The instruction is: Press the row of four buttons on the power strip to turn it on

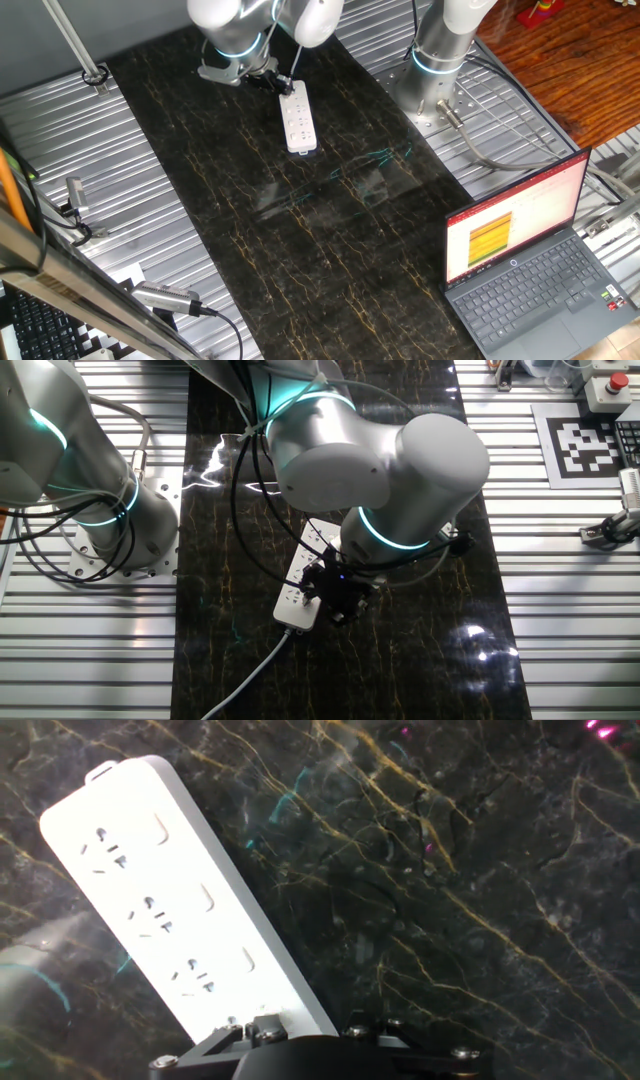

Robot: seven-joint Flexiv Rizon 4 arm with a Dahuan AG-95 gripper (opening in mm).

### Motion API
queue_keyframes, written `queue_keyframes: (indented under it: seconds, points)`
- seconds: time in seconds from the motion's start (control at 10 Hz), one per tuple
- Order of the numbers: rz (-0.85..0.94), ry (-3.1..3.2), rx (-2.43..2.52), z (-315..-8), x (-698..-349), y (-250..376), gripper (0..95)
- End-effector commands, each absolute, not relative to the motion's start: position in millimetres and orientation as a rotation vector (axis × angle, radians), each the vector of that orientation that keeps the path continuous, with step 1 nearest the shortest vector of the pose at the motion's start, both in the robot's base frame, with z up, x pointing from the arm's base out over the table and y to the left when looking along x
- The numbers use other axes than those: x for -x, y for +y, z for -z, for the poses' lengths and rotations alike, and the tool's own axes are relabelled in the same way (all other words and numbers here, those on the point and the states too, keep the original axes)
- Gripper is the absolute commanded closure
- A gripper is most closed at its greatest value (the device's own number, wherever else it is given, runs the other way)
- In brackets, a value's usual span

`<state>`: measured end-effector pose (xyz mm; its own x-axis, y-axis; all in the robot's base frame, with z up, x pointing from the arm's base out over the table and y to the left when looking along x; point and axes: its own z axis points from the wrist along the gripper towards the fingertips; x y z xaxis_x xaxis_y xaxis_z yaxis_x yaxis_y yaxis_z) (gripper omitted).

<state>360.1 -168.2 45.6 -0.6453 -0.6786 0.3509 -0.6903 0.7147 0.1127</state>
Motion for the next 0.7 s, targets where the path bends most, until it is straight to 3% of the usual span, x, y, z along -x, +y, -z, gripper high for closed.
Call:
queue_keyframes:
  seconds: [0.1, 0.7]
  points:
    - [-0.033, -2.555, -1.056, -64, -364, -163, 57.0]
    - [-0.040, -2.565, -1.026, -57, -384, -144, 57.0]
